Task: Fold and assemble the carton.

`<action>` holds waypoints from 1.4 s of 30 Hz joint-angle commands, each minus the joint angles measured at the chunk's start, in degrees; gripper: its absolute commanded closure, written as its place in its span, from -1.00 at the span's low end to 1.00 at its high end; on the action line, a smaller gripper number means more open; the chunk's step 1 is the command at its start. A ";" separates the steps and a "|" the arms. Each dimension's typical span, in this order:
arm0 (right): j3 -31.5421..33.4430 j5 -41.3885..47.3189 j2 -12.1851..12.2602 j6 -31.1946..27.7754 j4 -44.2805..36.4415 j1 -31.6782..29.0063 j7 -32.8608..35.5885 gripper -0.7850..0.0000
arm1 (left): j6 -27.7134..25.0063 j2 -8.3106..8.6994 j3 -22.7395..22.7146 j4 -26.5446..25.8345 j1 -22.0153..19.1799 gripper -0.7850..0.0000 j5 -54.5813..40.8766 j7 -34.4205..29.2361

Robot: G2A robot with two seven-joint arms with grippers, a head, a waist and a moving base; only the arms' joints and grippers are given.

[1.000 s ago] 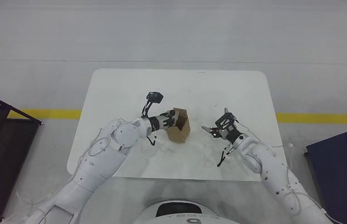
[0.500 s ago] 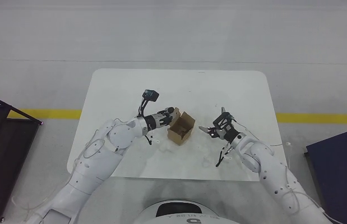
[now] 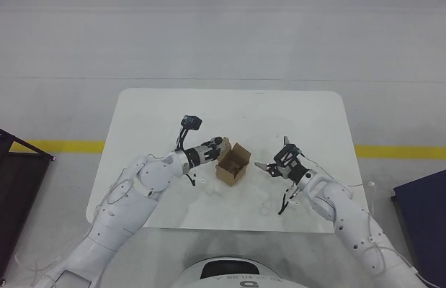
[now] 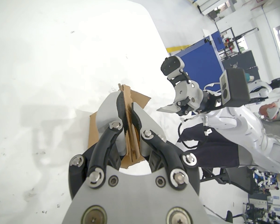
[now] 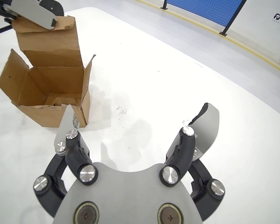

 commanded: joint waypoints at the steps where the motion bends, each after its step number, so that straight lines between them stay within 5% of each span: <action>1: 0.25 -0.64 0.08 -0.78 -0.55 -0.23 -0.51 -1.00 | 0.38 -0.14 -0.35 -0.25 0.78 1.00 -2.95 1.05; 20: -3.32 -8.09 -0.26 -7.75 -8.79 1.28 1.51 -1.00 | 4.80 -1.03 -3.81 -1.22 9.58 1.00 -14.86 16.08; 42: -11.99 -1.13 -5.02 2.69 0.62 9.97 11.18 -1.00 | 4.73 -0.99 -5.51 -2.90 13.18 1.00 -12.43 16.75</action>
